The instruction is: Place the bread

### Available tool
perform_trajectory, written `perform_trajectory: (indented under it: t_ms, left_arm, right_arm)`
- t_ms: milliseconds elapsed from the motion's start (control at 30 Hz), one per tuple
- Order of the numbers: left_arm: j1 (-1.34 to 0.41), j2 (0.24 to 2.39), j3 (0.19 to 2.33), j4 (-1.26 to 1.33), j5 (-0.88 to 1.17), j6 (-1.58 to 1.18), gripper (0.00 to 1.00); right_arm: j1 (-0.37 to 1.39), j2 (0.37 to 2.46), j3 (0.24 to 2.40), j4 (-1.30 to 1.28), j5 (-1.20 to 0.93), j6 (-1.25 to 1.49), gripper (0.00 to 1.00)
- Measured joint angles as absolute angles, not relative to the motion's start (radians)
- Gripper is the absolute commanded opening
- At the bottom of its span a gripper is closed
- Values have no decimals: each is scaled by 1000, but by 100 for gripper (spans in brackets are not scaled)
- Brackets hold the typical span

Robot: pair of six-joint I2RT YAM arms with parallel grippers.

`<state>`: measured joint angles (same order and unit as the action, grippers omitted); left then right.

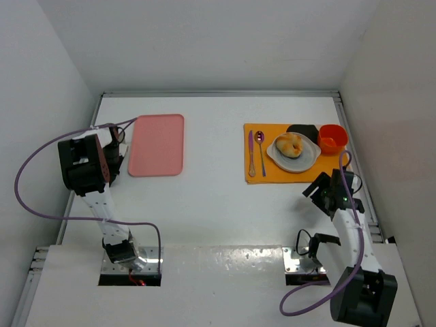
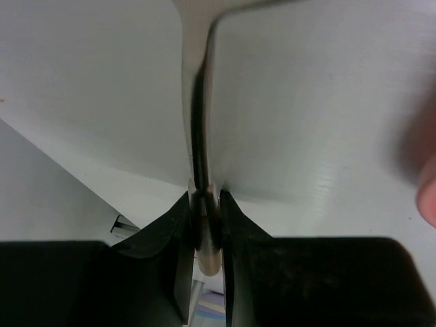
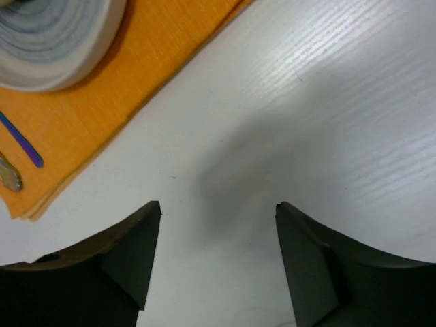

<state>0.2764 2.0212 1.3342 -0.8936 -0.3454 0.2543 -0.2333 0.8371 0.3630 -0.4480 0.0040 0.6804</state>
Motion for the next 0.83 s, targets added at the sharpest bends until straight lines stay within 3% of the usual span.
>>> perform_trajectory:
  t_ms: [267,833]
  left_arm:
    - [276,2021,1350,-914,-287,250,34]
    - [272,2021,1359,-933,-235,253,37]
  right_arm:
    - [-233,741,318,-530,28,688,100]
    - [-233,720,311,-641,78,693,100]
